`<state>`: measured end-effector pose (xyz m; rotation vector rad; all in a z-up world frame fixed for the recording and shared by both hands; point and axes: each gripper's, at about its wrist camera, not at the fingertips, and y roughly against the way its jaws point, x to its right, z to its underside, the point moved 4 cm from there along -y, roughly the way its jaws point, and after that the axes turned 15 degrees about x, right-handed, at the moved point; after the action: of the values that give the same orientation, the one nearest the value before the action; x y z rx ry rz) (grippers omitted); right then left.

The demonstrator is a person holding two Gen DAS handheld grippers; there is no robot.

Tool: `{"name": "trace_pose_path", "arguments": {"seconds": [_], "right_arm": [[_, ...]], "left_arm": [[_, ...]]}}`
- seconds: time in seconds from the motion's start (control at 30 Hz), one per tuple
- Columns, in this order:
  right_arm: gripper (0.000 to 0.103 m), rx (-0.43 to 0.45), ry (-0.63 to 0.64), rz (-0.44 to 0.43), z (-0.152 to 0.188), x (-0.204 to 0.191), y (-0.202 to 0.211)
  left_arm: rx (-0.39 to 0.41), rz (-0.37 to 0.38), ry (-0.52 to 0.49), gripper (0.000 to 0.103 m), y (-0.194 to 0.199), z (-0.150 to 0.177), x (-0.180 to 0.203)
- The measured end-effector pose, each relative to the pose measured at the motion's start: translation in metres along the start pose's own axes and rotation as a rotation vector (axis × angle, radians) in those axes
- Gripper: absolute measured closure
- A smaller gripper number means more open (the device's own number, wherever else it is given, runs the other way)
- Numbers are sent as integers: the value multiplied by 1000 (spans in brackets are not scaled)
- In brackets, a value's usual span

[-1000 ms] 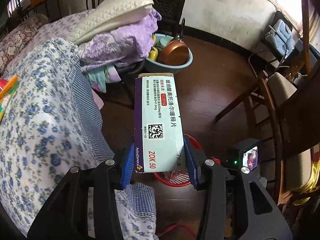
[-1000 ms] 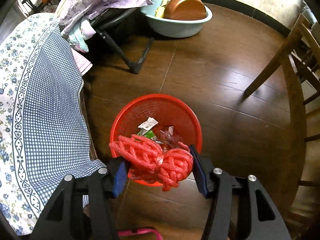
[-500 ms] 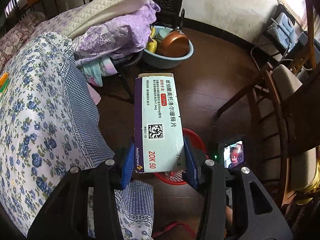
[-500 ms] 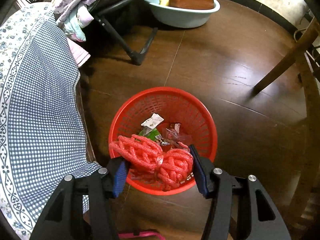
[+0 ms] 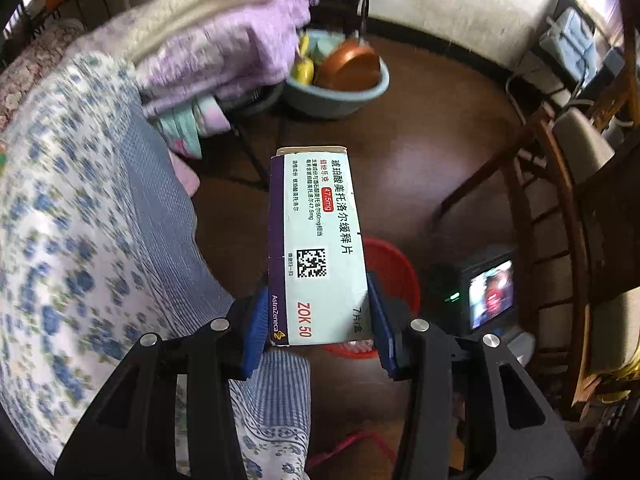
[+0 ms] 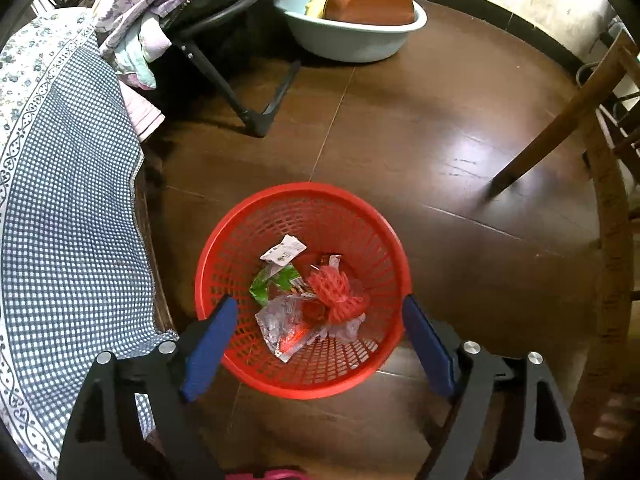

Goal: Collect trash
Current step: 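Open the right tool over the basket while the left tool drops the white box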

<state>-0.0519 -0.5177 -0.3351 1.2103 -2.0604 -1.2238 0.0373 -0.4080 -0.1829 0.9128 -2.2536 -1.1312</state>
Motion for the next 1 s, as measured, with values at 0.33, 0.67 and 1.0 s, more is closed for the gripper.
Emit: {"name": "trace_pose_path", "arguments": {"seconds": [0.33, 0.67, 1.0], "right_arm": [[21, 54, 4, 57, -6, 49, 45], [21, 58, 31, 29, 4, 64, 65], [20, 40, 11, 11, 17, 69, 60]], "left_arm": [[-268, 59, -52, 57, -55, 31, 44], [-388, -7, -55, 57, -115, 41, 57], [-492, -15, -12, 57, -150, 63, 54]]}}
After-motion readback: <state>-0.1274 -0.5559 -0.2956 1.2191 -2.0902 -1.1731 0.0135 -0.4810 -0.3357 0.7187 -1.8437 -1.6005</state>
